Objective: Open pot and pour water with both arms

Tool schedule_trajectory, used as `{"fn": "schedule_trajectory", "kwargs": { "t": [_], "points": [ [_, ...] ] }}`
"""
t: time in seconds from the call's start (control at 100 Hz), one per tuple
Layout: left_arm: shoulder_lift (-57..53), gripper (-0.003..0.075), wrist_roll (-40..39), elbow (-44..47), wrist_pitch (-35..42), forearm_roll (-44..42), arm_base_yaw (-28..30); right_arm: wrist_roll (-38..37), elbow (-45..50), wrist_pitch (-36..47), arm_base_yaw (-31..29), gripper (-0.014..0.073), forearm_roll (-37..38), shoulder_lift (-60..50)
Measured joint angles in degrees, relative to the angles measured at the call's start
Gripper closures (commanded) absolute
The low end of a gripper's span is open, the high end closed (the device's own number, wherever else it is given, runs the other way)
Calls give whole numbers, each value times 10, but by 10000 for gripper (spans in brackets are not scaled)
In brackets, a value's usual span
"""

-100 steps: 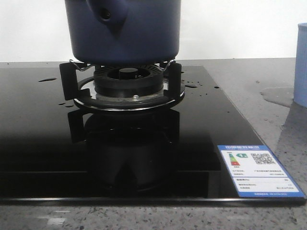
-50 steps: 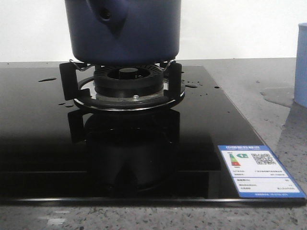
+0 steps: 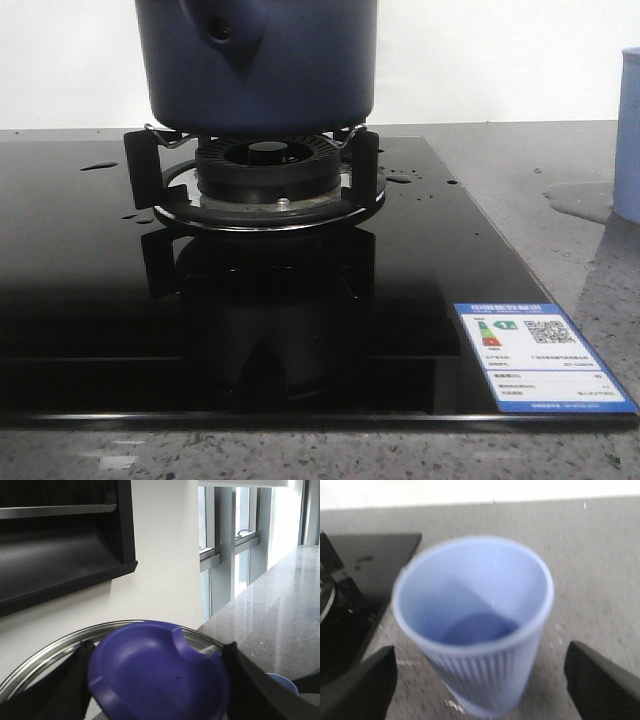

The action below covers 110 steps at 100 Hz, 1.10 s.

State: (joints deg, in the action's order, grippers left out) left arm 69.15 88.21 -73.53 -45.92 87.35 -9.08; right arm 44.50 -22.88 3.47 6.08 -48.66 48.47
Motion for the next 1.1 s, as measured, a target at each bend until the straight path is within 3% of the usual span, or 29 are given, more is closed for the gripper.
{"fn": "schedule_trajectory", "kwargs": {
  "t": [0.16, 0.52, 0.61, 0.85, 1.1],
  "points": [
    [0, 438, 0, 0, 0, -1, 0, 0, -12, 47, 33, 1, 6, 30],
    [0, 438, 0, 0, -4, -2, 0, -17, -12, 128, 37, 8, 4, 129],
    [0, 438, -1, 0, -5, -2, 0, -18, -12, 130, 37, 63, 4, 150],
    [0, 438, -1, 0, -5, -3, 0, -20, -12, 131, 37, 330, 4, 160],
    [0, 438, -1, 0, -5, -3, 0, -20, -22, 99, 37, 380, 13, 135]
  ]
}}
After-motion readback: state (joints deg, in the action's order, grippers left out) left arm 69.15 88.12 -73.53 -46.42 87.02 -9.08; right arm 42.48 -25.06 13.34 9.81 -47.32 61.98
